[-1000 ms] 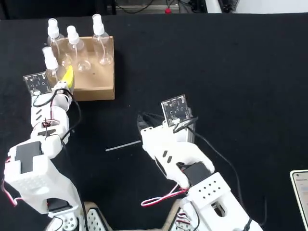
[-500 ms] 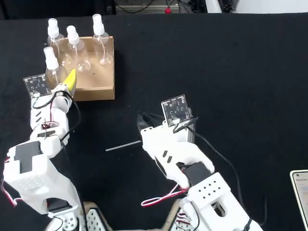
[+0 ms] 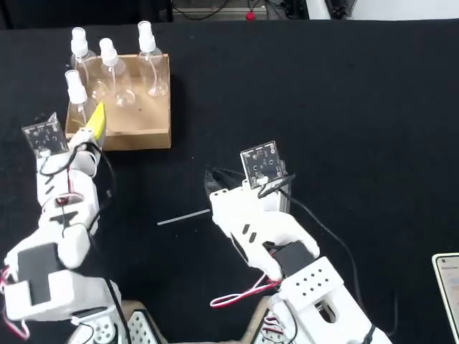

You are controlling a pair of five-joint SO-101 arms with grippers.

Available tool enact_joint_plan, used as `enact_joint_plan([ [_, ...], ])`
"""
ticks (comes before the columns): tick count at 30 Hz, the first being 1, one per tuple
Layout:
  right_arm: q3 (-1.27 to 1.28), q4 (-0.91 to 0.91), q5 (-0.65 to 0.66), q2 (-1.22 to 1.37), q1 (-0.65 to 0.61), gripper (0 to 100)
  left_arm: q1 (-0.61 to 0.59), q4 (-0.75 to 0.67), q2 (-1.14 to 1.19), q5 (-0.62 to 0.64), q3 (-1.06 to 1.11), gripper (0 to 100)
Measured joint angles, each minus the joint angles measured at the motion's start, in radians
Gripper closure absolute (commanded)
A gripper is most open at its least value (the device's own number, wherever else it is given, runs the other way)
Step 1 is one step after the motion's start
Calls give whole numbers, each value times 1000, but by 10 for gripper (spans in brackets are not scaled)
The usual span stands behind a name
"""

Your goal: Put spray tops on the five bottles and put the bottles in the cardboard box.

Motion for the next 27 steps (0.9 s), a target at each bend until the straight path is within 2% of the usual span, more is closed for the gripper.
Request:
enact_joint_plan([
  [5,2,0,0,0,21,956,0,6,-92,0,115,662],
  [7,2,9,0,0,57,956,0,78,-138,0,140,662],
  [10,2,61,0,0,97,956,0,279,-232,0,143,662],
  [19,2,152,52,0,121,956,0,1092,-694,-26,155,661],
  [23,2,152,63,0,127,956,20,1307,-862,-147,155,661],
  [27,-5,176,63,0,126,956,71,1470,-902,-181,135,661],
])
